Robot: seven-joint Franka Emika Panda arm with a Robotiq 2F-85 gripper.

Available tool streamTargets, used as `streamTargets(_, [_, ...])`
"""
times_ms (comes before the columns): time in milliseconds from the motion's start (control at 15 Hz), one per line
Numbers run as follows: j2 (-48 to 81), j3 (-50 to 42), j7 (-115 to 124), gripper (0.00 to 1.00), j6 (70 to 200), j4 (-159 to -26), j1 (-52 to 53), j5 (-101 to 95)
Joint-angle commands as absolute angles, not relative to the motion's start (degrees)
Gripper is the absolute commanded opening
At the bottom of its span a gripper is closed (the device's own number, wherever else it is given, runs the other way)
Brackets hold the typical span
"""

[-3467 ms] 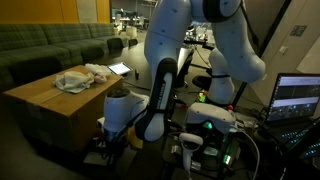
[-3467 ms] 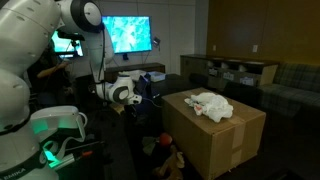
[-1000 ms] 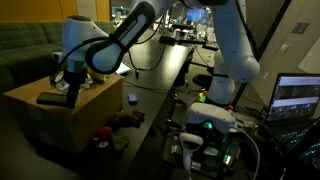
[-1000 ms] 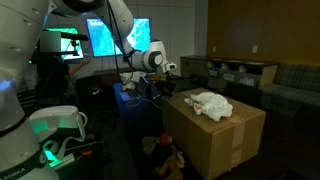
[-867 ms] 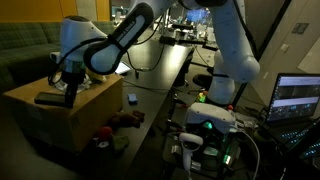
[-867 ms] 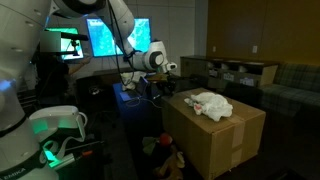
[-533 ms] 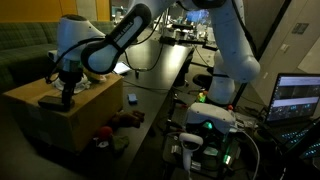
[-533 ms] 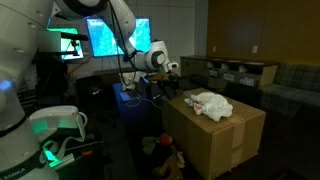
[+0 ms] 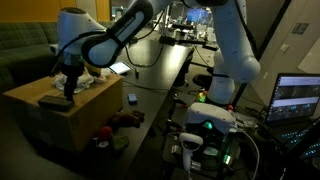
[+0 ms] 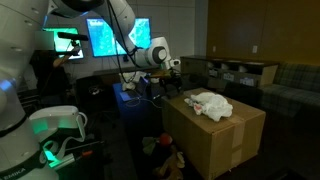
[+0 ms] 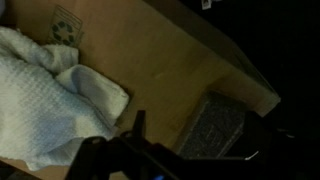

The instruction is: Put the objects on the table onto the box and the objects on the box onto the table

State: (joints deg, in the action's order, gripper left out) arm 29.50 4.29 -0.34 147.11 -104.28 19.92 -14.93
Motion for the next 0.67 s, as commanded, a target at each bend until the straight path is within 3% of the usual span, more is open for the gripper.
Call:
streamTargets(0, [20.50, 3.90, 1.71, 1.00, 141.74, -110.79, 18.99, -16.14])
streamTargets(600, [-2.73, 5.38, 5.52, 1.00, 128.42, -128.62, 12.82, -13.86])
